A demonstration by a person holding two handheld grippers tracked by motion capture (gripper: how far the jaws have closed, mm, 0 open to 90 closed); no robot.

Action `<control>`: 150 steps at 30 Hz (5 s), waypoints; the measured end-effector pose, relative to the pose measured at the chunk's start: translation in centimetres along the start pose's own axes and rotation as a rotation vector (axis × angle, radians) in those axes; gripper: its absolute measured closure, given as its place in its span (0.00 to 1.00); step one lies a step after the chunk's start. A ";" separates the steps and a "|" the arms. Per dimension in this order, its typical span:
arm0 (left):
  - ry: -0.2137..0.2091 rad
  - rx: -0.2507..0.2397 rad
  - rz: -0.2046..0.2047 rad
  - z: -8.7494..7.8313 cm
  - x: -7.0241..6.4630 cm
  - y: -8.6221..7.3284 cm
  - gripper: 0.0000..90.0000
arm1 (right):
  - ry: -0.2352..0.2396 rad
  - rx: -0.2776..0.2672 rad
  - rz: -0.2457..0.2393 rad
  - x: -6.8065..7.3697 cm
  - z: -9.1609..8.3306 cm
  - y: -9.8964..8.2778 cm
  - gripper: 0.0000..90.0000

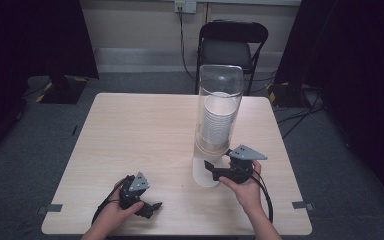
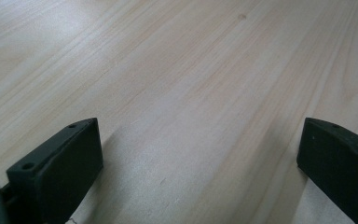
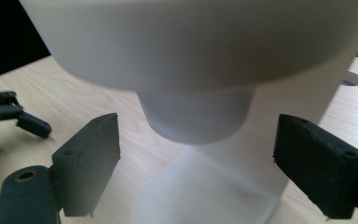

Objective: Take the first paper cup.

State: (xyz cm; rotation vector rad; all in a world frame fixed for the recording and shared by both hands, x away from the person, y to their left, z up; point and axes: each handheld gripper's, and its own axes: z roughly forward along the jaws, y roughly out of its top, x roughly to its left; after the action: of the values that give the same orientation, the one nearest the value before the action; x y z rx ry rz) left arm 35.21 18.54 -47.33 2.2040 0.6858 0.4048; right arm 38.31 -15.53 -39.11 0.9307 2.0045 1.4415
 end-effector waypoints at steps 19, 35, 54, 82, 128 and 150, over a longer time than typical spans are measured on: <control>-0.001 0.000 0.000 0.0 0.0 0.0 0.00 | 0.019 -0.095 0.011 0.3 1.3 0.5 0.20; -0.001 -0.001 0.000 0.0 0.0 0.0 0.00 | 0.016 -0.123 -0.013 0.0 1.5 0.9 0.36; -0.001 -0.001 0.000 0.0 0.0 0.0 0.00 | -0.004 -0.148 -0.053 0.2 1.7 0.1 0.39; 0.000 -0.001 0.002 0.0 0.0 0.0 0.00 | 0.028 -0.155 -0.036 -0.1 1.7 -0.7 0.40; 0.006 0.010 0.003 0.0 0.1 0.1 0.00 | 0.040 0.274 -0.081 -3.1 0.6 -6.5 0.41; 0.006 0.011 0.003 0.0 0.1 0.1 0.00 | -0.051 0.217 -0.018 -5.5 -1.5 -6.8 0.41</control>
State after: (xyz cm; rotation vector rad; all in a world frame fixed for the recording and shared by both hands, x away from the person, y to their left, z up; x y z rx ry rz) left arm 35.34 18.52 -47.23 2.2152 0.6891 0.4102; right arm 39.11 -22.08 -45.10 1.0258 2.1558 1.1947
